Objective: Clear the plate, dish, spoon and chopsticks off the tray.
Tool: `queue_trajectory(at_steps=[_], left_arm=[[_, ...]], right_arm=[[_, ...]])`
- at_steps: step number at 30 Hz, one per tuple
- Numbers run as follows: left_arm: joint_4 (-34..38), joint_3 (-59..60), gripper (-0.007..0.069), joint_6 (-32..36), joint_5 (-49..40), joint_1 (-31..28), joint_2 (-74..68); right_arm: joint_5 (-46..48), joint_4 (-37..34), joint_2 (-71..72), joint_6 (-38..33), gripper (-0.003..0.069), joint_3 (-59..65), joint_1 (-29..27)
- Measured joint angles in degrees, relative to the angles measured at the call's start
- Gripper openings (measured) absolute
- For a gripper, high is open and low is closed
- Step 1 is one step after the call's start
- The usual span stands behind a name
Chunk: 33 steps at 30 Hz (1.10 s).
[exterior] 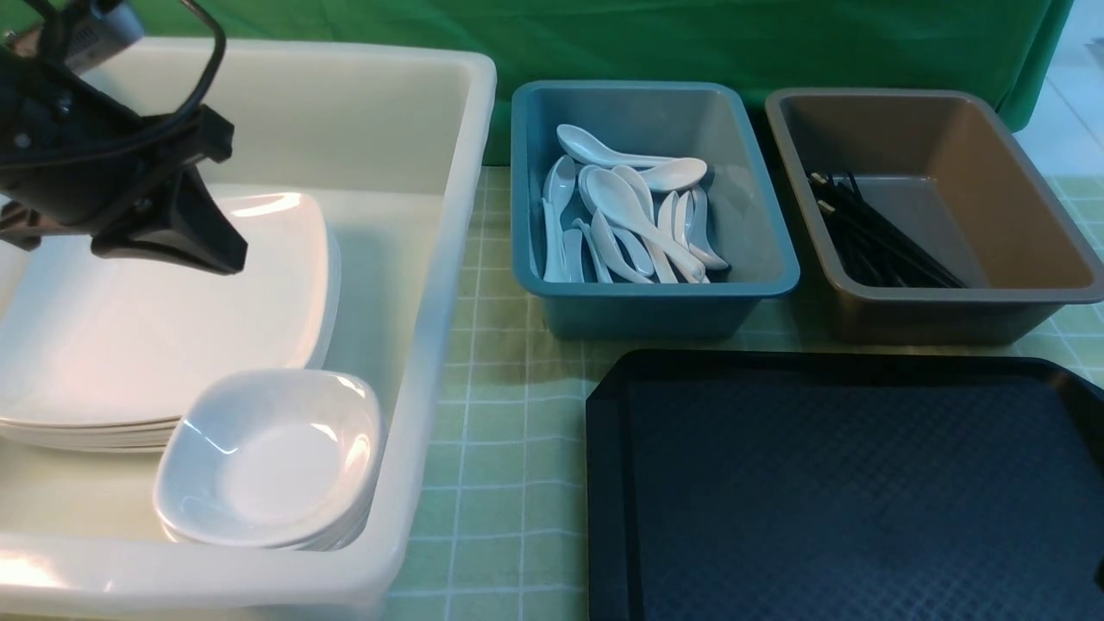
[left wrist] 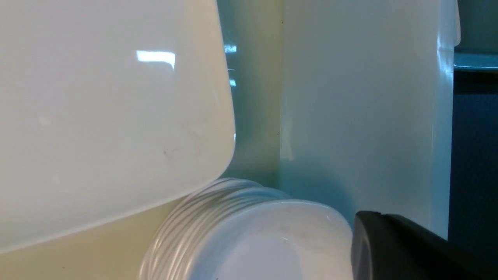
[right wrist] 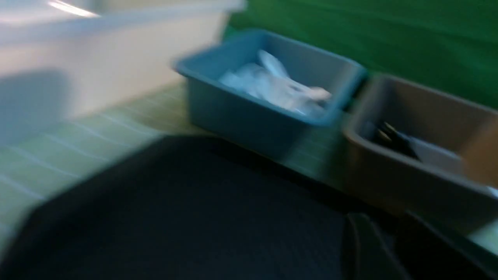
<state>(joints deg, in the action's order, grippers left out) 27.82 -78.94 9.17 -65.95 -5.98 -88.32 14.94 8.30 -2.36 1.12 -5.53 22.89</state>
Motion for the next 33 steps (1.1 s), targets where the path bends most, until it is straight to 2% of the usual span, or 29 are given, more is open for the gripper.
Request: queue_trajectory(at_steps=[6, 13, 25, 33], left_arm=[[-0.6, 0.0, -0.0012, 0.2, -0.5, 0.0, 0.0], [-0.6, 0.0, -0.0012, 4.8, -3.5, 0.0, 0.0], [-1.1, 0.1, -0.0012, 7.1, -3.5, 0.0, 1.5], [-2.4, 7.9, -0.0012, 7.4, -3.4, 0.0, 12.8]], right_arm=[[0.6, 0.0, 2.2, 0.0, 0.0146, 5.9, -14.2], [-0.6, 0.0, 2.2, 0.0, 0.0163, 5.9, -19.7], [-0.7, 0.0, 2.2, 0.0, 0.0181, 5.9, -21.6], [-0.7, 0.0, 2.2, 0.0, 0.0196, 5.9, -21.6]])
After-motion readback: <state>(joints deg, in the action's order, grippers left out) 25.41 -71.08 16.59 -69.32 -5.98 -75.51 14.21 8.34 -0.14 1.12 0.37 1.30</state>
